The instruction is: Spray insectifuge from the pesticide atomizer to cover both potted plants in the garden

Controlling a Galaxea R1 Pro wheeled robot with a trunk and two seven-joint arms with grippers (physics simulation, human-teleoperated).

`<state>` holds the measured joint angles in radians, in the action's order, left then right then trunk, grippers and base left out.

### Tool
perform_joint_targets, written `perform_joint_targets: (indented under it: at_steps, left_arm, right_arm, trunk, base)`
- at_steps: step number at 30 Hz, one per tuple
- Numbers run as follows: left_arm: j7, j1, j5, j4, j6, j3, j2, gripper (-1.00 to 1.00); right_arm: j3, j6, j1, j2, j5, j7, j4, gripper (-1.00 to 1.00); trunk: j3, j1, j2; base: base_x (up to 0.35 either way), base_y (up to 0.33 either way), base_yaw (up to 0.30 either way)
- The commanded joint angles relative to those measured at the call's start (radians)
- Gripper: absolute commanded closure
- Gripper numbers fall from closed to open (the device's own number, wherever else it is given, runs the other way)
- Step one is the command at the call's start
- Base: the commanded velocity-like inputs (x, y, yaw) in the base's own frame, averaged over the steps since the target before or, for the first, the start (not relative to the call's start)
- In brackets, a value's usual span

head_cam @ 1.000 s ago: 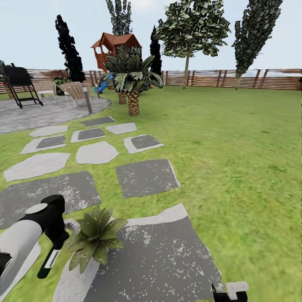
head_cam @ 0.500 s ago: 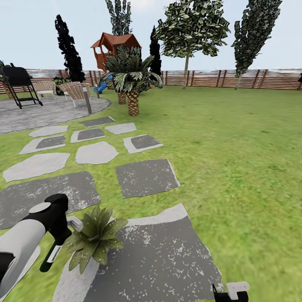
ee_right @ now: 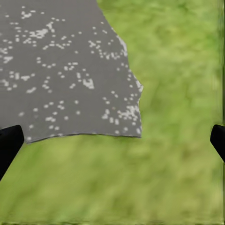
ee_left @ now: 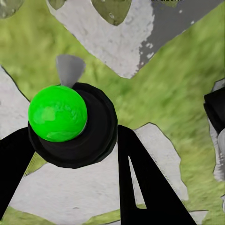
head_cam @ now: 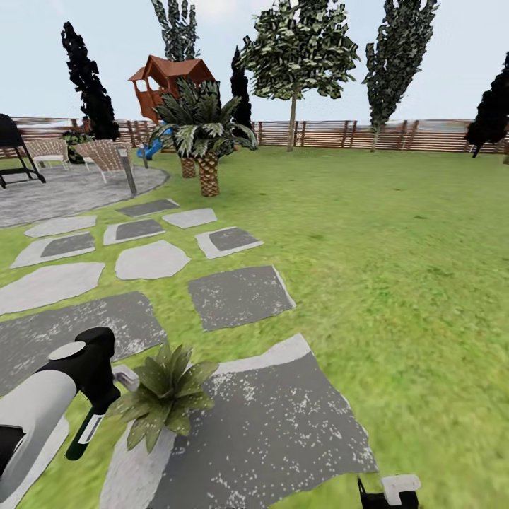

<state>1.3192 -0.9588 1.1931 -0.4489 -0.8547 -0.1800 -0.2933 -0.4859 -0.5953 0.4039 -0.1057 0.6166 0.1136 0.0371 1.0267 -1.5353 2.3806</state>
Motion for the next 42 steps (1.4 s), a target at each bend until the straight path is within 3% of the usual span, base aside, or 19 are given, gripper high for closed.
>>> perform_joint_targets:
  at_steps: [1, 9, 21, 30, 42]
  left_arm:
    - [0.009, 0.0, 0.005, -0.002, -0.009, -0.004, -0.001, 1.0]
    - [0.002, 0.0, 0.011, -0.016, -0.01, -0.004, 0.0, 1.0]
    - [-0.118, 0.001, 0.016, -0.002, -0.033, -0.005, -0.015, 1.0]
    - [-0.127, 0.029, 0.01, -0.012, -0.033, -0.003, -0.013, 1.0]
    - [-0.13, 0.029, 0.006, -0.016, -0.033, -0.001, -0.007, 1.0]
  right_arm:
    - [-0.003, -0.003, 0.001, 0.0, 0.011, 0.008, -0.002, -1.0]
    - [-0.003, -0.003, 0.001, 0.0, 0.011, 0.008, -0.002, -1.0]
    - [-0.003, -0.003, 0.001, 0.001, 0.011, 0.008, -0.002, -1.0]
    - [-0.003, -0.003, 0.001, 0.001, 0.011, 0.008, -0.002, -1.0]
    - [-0.002, -0.002, 0.001, 0.001, 0.011, 0.008, -0.002, -1.0]
  trunk:
    - [0.0, 0.0, 0.0]
    - [-0.004, 0.0, 0.0]
    - [-0.004, 0.0, 0.0]
    - [-0.004, 0.0, 0.0]
    - [-0.004, 0.0, 0.0]
  base:
    - [-0.061, 0.072, -0.249]
    - [-0.01, 0.012, -0.234]
    - [0.0, 0.0, -0.017]
    - [-0.136, 0.027, 0.0]
    - [0.017, 0.286, 0.0]
